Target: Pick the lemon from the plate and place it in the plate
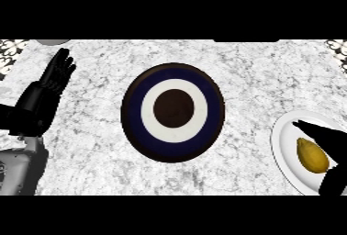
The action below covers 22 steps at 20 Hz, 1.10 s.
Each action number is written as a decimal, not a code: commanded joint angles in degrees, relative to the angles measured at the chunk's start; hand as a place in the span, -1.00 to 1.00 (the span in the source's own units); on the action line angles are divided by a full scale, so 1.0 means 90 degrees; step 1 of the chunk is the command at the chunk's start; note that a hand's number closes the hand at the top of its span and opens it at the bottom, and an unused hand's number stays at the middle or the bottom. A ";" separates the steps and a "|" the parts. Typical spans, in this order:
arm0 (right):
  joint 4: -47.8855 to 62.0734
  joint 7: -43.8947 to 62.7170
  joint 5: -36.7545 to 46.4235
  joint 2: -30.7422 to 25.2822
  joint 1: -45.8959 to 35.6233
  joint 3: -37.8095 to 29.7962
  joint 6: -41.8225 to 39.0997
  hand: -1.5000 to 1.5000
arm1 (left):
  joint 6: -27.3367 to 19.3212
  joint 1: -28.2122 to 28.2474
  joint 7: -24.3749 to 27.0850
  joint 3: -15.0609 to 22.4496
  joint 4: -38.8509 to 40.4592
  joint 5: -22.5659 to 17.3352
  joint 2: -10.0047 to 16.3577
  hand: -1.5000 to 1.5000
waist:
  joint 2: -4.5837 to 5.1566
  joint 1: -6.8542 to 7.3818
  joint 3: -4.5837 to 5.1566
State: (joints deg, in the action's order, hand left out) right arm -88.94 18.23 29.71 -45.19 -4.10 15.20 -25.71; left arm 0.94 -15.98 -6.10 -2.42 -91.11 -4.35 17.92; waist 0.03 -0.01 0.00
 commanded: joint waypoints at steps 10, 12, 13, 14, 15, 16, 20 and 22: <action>0.1447 -0.1483 0.1401 0.0777 -0.0403 -0.0182 0.1381 1.00 | 0.0263 0.0005 -0.0101 -0.0147 -0.0137 0.0065 -0.0071 0.00 | 0.0009 0.0045 -0.0009; 0.1642 -0.1521 0.1619 0.0854 -0.0670 -0.0277 0.1601 1.00 | 0.0270 -0.0277 -0.0137 -0.0299 0.0120 -0.0032 -0.0070 0.00 | 0.0013 0.0026 -0.0005; 0.0389 0.0413 0.1563 0.1607 0.0192 -0.0299 0.1964 1.00 | 0.0225 0.0044 0.0002 -0.0323 0.0020 0.0051 -0.0003 0.00 | -0.0061 -0.0215 0.0010; 0.0585 0.1058 0.1593 0.1912 0.0503 -0.0449 0.2191 1.00 | 0.0193 0.0324 0.0058 -0.0424 -0.0070 0.0011 0.0018 0.00 | -0.0142 -0.0367 0.0022; 0.0694 0.1394 0.1496 0.1965 0.0763 -0.0755 0.2327 1.00 | 0.0170 0.0343 -0.0118 -0.0554 -0.0033 0.0020 0.0169 0.00 | -0.0220 -0.0626 0.0023; 0.0759 0.1689 0.1457 0.2114 0.0935 -0.0938 0.2488 1.00 | 0.0042 0.0368 -0.0113 -0.0598 0.0030 0.0064 0.0113 0.00 | -0.0264 -0.0911 0.0030; 0.0557 0.2649 0.1551 0.2543 0.1729 -0.1476 0.3270 1.00 | -0.0123 0.0514 -0.0164 -0.0817 0.0011 0.0139 0.0236 0.00 | -0.0429 -0.1516 0.0060; 0.0261 0.3077 0.1914 0.2763 0.2061 -0.1528 0.3826 1.00 | -0.0121 0.0630 -0.0181 -0.0860 0.0008 0.0098 0.0224 0.00 | -0.0418 -0.1532 0.0086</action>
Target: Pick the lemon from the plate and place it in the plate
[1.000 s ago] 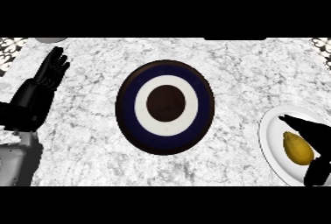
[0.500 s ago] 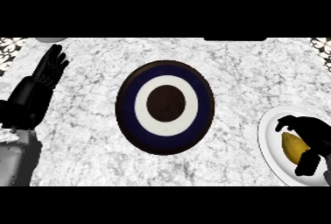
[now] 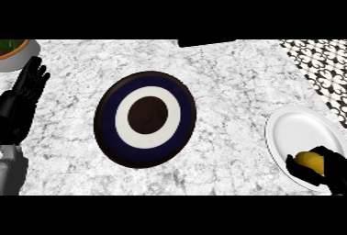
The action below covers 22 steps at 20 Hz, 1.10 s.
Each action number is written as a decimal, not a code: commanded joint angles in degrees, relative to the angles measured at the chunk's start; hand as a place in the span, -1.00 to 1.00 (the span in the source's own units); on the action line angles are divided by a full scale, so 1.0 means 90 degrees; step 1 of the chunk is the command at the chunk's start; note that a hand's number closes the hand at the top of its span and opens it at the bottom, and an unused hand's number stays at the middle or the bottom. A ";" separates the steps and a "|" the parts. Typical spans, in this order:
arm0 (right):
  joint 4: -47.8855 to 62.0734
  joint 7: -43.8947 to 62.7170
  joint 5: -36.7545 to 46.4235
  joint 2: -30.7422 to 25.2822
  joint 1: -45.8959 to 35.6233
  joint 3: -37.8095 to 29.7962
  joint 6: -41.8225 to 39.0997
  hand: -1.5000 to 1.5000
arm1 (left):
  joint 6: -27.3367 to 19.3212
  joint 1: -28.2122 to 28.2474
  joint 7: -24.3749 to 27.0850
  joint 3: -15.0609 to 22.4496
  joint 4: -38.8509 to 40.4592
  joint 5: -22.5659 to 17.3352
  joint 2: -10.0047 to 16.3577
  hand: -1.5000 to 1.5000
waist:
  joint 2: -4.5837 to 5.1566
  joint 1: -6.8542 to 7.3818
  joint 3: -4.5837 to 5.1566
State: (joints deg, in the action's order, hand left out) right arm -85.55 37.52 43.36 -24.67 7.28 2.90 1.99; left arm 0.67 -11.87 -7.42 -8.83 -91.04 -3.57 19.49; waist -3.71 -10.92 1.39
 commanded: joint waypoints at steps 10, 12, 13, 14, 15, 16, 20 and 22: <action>-0.2275 0.1942 0.2627 0.1885 0.1691 0.0899 0.2709 1.00 | 0.0069 0.0283 0.0031 -0.0166 -0.0171 -0.0062 0.0140 0.00 | 0.0068 0.0134 -0.0044; -0.2662 0.1955 0.3161 0.2178 0.1764 0.1299 0.2909 1.00 | 0.0069 0.0203 0.0043 -0.0143 -0.0214 -0.0064 0.0132 0.00 | 0.0091 0.0225 -0.0052; -0.2873 0.1919 0.3472 0.2281 0.1716 0.1460 0.3050 1.00 | 0.0094 0.0264 0.0041 -0.0071 -0.0179 -0.0037 0.0092 0.00 | 0.0102 0.0270 -0.0048; -0.3208 0.1950 0.3720 0.2405 0.1660 0.1576 0.3135 1.00 | 0.0097 0.0238 0.0015 -0.0107 -0.0181 -0.0107 0.0074 0.00 | 0.0094 0.0315 -0.0044; -0.3289 0.1970 0.4025 0.2595 0.1651 0.1804 0.3171 1.00 | 0.0111 0.0213 -0.0009 -0.0029 -0.0226 -0.0080 0.0053 0.00 | 0.0116 0.0382 -0.0054; -0.3536 0.2001 0.4277 0.2708 0.1641 0.2009 0.3177 1.00 | 0.0143 0.0186 0.0052 -0.0092 -0.0246 -0.0121 0.0102 0.00 | 0.0122 0.0456 -0.0051; -0.3907 0.2426 0.5244 0.2728 0.1659 0.2951 0.3350 1.00 | 0.0237 0.0176 0.0029 0.0009 -0.0293 -0.0167 0.0061 0.00 | 0.0201 0.0671 -0.0079; -0.4093 0.2691 0.5809 0.2733 0.1698 0.3390 0.3252 1.00 | 0.0157 0.0030 0.0021 0.0087 -0.0282 -0.0108 -0.0021 0.00 | 0.0243 0.0642 -0.0083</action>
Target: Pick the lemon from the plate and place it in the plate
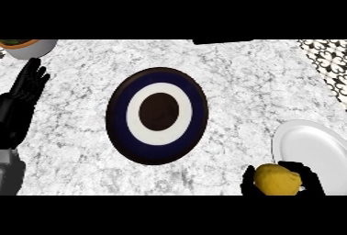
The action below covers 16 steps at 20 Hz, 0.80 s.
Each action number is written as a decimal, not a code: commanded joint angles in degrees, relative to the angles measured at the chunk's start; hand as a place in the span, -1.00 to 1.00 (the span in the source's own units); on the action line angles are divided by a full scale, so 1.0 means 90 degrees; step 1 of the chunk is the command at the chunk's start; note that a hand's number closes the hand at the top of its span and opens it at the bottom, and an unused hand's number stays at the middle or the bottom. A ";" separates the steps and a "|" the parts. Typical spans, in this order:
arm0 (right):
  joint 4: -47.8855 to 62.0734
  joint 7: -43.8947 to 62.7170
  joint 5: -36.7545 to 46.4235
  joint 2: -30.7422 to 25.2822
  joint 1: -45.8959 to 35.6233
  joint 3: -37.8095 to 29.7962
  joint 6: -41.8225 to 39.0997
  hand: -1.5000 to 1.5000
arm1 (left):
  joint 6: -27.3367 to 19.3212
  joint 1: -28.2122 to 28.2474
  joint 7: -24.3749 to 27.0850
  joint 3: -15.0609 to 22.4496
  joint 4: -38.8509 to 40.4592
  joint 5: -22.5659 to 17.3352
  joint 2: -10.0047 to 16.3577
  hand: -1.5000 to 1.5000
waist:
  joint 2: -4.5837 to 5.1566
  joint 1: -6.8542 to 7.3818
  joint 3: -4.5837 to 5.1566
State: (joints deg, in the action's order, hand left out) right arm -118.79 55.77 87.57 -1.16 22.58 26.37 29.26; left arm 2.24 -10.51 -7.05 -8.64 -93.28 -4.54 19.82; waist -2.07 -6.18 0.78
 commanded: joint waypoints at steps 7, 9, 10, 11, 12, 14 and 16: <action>-0.0280 0.2069 0.2437 0.0127 -0.0742 0.1911 -0.0392 1.00 | 0.0039 -0.0249 0.0090 0.0296 -0.0021 0.0059 -0.0207 0.00 | 0.0209 0.0466 -0.0040; -0.0273 0.2360 0.2665 0.0127 -0.1022 0.2148 -0.0633 1.00 | 0.0187 -0.0330 0.0013 0.0266 0.0046 -0.0020 -0.0091 0.00 | 0.0221 0.0526 -0.0043; -0.0170 0.2552 0.2618 0.0127 -0.1238 0.2197 -0.0573 1.00 | 0.0083 -0.0423 -0.0044 0.0389 -0.0065 -0.0001 -0.0257 0.00 | 0.0229 0.0572 -0.0055; -0.0263 0.2636 0.2534 0.0127 -0.1486 0.2144 -0.0829 1.00 | 0.0212 -0.0233 0.0052 0.0410 -0.0149 0.0011 -0.0173 0.00 | 0.0238 0.0727 -0.0050; -0.0120 0.2827 0.2519 0.0127 -0.1746 0.2121 -0.0802 1.00 | 0.0026 -0.0463 -0.0158 0.0587 -0.0188 0.0124 -0.0349 0.00 | 0.0257 0.0692 -0.0067; 0.0087 0.2975 0.2424 0.0121 -0.2011 0.1979 -0.0953 1.00 | 0.0108 -0.0446 -0.0033 0.0552 -0.0072 0.0033 -0.0372 0.00 | 0.0298 0.0779 -0.0061; 0.0344 0.3195 0.2224 0.0122 -0.2306 0.1811 -0.0940 1.00 | 0.0146 -0.0599 -0.0038 0.0495 -0.0044 0.0043 -0.0265 0.00 | 0.0327 0.0844 -0.0071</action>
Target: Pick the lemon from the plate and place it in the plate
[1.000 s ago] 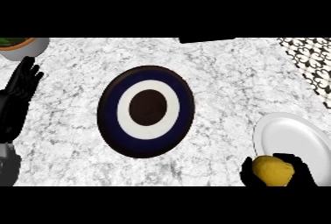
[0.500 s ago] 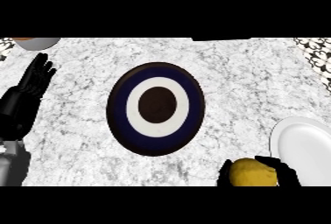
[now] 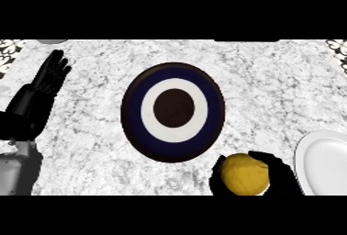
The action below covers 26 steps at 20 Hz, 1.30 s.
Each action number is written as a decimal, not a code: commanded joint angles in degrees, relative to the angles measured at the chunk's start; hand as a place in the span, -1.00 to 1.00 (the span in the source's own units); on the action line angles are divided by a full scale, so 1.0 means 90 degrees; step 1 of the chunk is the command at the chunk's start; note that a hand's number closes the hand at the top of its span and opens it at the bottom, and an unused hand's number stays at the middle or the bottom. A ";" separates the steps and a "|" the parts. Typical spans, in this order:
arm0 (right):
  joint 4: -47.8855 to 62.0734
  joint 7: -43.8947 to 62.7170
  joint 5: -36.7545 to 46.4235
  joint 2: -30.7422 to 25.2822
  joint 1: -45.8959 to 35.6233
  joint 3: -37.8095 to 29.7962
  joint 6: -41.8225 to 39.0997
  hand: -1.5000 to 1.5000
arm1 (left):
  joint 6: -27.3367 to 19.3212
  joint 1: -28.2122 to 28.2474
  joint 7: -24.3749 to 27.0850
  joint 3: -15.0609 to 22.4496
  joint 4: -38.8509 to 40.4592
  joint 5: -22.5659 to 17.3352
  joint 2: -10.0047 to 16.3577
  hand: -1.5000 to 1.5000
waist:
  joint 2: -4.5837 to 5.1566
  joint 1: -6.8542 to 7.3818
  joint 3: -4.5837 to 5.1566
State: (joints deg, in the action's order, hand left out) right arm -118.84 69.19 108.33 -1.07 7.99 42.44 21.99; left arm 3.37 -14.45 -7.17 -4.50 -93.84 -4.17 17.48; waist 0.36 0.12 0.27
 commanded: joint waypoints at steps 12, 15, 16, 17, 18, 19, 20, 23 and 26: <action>0.2240 0.1781 -0.1522 0.0115 -0.2681 -0.1768 -0.0696 1.00 | -0.0062 -0.0380 -0.0046 0.0231 0.0090 0.0064 -0.0252 0.00 | 0.0096 0.0432 -0.0031; 0.2493 0.1780 -0.1886 0.0115 -0.3013 -0.2252 0.0103 1.00 | 0.0058 -0.0504 -0.0104 0.0291 0.0062 0.0036 -0.0198 0.00 | 0.0101 0.0487 -0.0052; 0.2595 0.1779 -0.1980 0.0115 -0.3083 -0.2311 0.0178 -1.00 | 0.0037 -0.0407 0.0061 0.0298 0.0235 0.0145 -0.0196 0.00 | 0.0118 0.0462 -0.0045; 0.2811 0.1778 -0.2125 0.0116 -0.3314 -0.2605 0.0155 -1.00 | 0.0028 -0.0407 -0.0013 0.0279 0.0084 0.0090 -0.0200 0.00 | 0.0101 0.0536 -0.0047; 0.2895 0.1778 -0.2307 0.0116 -0.3471 -0.2556 0.0153 -1.00 | 0.0199 -0.0422 0.0015 0.0181 0.0173 -0.0015 -0.0056 0.00 | 0.0097 0.0563 -0.0041; 0.3181 0.1778 -0.2443 0.0116 -0.3631 -0.2598 0.0402 -1.00 | 0.0054 -0.0435 0.0120 0.0342 0.0185 0.0067 -0.0309 0.00 | 0.0122 0.0561 -0.0043; 0.3316 0.1777 -0.2627 0.0116 -0.3751 -0.2538 0.0608 -1.00 | 0.0081 -0.0570 0.0027 0.0256 0.0307 0.0015 -0.0243 0.00 | 0.0139 0.0574 -0.0047; 0.3714 0.1538 -0.2847 0.0116 -0.4241 -0.2821 0.1138 -1.00 | 0.0093 -0.0602 -0.0018 0.0293 0.0272 0.0059 -0.0220 0.00 | 0.0112 0.0584 -0.0048; 0.4037 0.1290 -0.2514 0.0116 -0.4494 -0.3014 0.1855 -1.00 | -0.0023 -0.0530 -0.0020 0.0439 0.0227 0.0197 -0.0356 0.00 | 0.0081 0.0542 -0.0047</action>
State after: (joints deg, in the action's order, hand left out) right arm -86.46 68.47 85.42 -0.44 -27.65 16.64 27.25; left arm 3.99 -19.26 -6.95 -1.57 -91.55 -3.34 15.20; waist 1.35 5.21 -0.15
